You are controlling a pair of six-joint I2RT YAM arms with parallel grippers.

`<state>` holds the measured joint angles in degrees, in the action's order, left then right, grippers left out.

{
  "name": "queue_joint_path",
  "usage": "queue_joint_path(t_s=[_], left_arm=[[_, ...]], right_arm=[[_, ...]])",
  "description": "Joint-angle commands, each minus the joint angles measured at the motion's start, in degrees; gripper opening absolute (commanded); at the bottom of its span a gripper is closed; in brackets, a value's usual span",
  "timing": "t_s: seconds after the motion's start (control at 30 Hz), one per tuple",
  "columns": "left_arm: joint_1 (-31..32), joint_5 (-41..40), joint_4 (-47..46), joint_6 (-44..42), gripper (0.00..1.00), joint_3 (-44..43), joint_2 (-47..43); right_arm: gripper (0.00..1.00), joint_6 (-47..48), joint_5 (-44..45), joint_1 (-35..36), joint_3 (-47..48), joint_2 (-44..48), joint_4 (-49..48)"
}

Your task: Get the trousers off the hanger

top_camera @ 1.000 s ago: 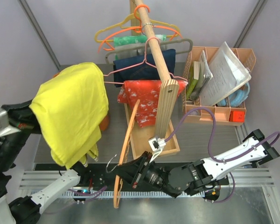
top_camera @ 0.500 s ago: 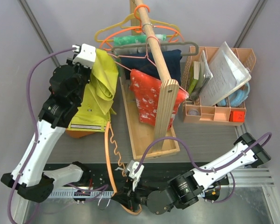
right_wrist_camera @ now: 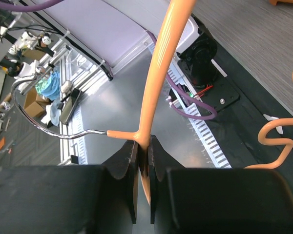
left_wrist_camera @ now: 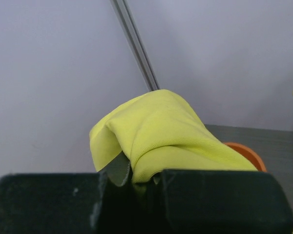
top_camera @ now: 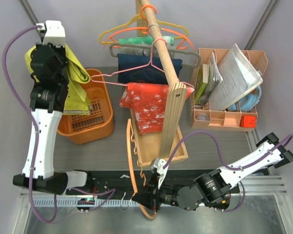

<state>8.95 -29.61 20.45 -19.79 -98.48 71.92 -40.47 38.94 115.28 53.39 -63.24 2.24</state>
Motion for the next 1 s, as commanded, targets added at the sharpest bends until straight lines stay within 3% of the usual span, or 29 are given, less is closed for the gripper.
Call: queue_joint_path(t_s=[0.0, 0.17, 0.43, 0.6, 0.77, 0.97], left_arm=[[-2.27, 7.01, -7.44, 7.21, 0.00, -7.51, 5.94], [-4.11, 12.20, -5.95, 13.19, 0.00, -9.20, 11.14], [-7.54, 9.75, -7.27, 23.74, 0.00, 13.90, 1.31], [-7.63, 2.37, -2.45, 27.35, 0.00, 26.66, -4.51], [-8.77, -1.07, 6.26, 34.46, 0.00, 28.25, -3.11], [-10.62, 3.76, 7.24, 35.96, 0.00, 28.69, 2.25]], right_arm=[[0.01, 0.74, 2.19, 0.12, 0.14, 2.33, -2.68], [0.01, 0.57, 3.34, 0.12, -0.65, 2.77, -2.59], [0.01, 1.27, 3.86, 0.12, -0.30, 1.90, -3.82], [0.01, 1.80, 3.16, 0.03, 1.02, 0.23, -4.88], [0.01, 1.53, 2.37, 0.03, 1.55, -0.92, -5.23], [0.01, 0.83, 1.76, 0.03, 1.55, -1.00, -5.49]])
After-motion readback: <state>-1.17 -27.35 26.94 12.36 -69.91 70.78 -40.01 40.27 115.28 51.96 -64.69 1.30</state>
